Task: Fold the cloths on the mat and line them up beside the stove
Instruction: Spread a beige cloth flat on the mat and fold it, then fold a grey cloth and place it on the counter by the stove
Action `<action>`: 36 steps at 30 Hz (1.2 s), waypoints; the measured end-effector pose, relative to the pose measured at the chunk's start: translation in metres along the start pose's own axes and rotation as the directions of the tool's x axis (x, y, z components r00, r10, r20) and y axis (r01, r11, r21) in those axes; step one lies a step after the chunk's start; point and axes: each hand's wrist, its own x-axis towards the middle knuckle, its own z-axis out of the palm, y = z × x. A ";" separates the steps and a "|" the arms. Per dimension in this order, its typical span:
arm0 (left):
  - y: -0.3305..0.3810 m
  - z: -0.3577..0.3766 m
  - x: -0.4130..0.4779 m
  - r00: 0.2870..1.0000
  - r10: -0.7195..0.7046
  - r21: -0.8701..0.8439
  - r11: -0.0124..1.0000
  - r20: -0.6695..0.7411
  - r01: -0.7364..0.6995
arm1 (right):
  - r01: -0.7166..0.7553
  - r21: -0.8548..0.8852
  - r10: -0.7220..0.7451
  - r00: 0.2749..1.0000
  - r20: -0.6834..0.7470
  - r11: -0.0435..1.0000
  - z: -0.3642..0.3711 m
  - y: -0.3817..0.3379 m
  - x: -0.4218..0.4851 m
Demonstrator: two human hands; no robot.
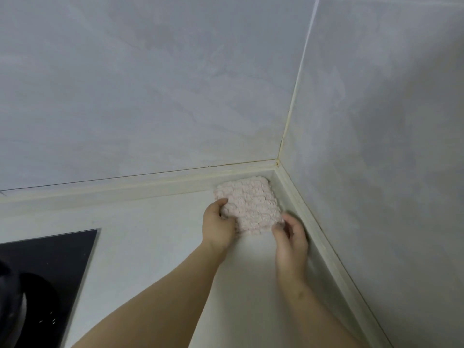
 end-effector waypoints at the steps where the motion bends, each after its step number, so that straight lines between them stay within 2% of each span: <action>1: 0.000 0.003 0.003 1.000 0.003 0.006 1.000 0.003 -0.003 | 0.017 -0.008 -0.017 1.000 -0.003 1.000 0.001 0.002 0.002; 6: 0.005 0.013 0.009 0.998 0.052 0.060 0.997 0.020 -0.053 | 0.143 -0.004 -0.143 0.989 -0.026 0.990 0.004 0.007 -0.002; 12: 0.001 0.015 0.009 0.988 0.117 0.155 0.979 0.099 -0.132 | 0.171 -0.059 -0.174 0.984 -0.049 0.984 0.002 0.013 -0.004; 17: 0.017 0.006 -0.005 0.985 -0.010 0.306 0.951 0.172 -0.044 | 0.037 -0.046 -0.037 0.999 0.000 0.998 -0.002 0.005 -0.017; 19: 0.026 -0.006 -0.018 0.985 -0.033 0.299 0.954 0.172 -0.020 | -0.080 -0.026 0.081 0.996 0.029 0.996 -0.002 0.000 -0.028; 21: 0.033 -0.026 -0.041 0.983 -0.019 0.278 0.960 0.183 -0.033 | -0.170 -0.080 0.177 0.980 0.089 0.982 -0.002 -0.008 -0.045; 24: 0.033 -0.069 -0.087 0.983 -0.027 0.165 0.986 0.182 -0.003 | -0.196 -0.186 0.238 0.940 0.245 0.963 0.011 -0.029 -0.082; 27: 0.021 -0.123 -0.136 0.995 -0.029 0.049 0.999 0.100 0.024 | -0.183 -0.229 0.261 0.886 0.383 0.956 0.027 -0.051 -0.130; 32: -0.004 -0.219 -0.221 0.989 -0.040 -0.133 0.991 -0.142 0.021 | -0.178 -0.262 0.299 0.776 0.556 0.949 0.075 -0.069 -0.218; 34: -0.018 -0.258 -0.254 0.958 -0.081 -0.194 0.981 -0.275 0.027 | -0.161 -0.291 0.318 0.689 0.651 0.943 0.100 -0.069 -0.261; 36: -0.032 -0.299 -0.290 0.907 -0.121 -0.239 0.971 -0.404 0.023 | -0.124 -0.334 0.343 0.571 0.746 0.934 0.125 -0.067 -0.307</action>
